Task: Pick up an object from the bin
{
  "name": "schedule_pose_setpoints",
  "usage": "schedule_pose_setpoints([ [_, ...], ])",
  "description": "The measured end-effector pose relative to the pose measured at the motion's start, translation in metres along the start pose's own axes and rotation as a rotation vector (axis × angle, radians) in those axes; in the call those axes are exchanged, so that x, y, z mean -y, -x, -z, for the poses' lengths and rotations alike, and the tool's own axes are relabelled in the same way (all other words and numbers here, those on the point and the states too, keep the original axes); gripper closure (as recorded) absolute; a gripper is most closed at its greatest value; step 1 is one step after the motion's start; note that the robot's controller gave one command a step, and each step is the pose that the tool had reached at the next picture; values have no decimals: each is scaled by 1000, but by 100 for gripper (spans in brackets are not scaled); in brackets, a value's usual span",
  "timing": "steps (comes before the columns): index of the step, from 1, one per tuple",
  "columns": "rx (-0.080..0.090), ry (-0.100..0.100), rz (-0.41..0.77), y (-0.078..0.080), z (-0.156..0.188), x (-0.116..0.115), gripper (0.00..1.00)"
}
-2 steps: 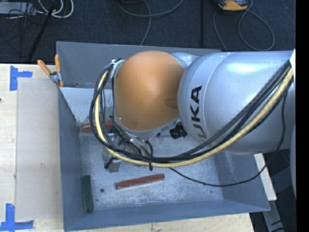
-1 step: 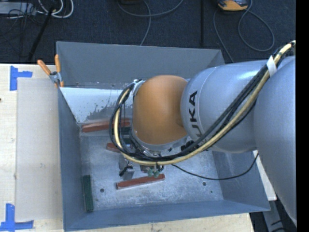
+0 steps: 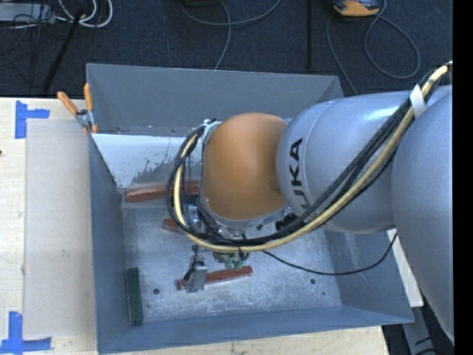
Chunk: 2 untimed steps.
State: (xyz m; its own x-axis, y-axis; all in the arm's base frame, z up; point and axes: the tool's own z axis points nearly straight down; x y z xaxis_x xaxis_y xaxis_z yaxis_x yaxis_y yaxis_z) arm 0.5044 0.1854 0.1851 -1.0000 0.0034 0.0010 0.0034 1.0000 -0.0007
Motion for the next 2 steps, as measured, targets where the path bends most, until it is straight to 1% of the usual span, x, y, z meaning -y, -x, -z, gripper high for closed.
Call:
schedule_pose_setpoints([
  [1, -6, -1, 143, 13, -120, 40, 0],
  [2, -1, 1, 141, 15, -116, 39, 100],
])
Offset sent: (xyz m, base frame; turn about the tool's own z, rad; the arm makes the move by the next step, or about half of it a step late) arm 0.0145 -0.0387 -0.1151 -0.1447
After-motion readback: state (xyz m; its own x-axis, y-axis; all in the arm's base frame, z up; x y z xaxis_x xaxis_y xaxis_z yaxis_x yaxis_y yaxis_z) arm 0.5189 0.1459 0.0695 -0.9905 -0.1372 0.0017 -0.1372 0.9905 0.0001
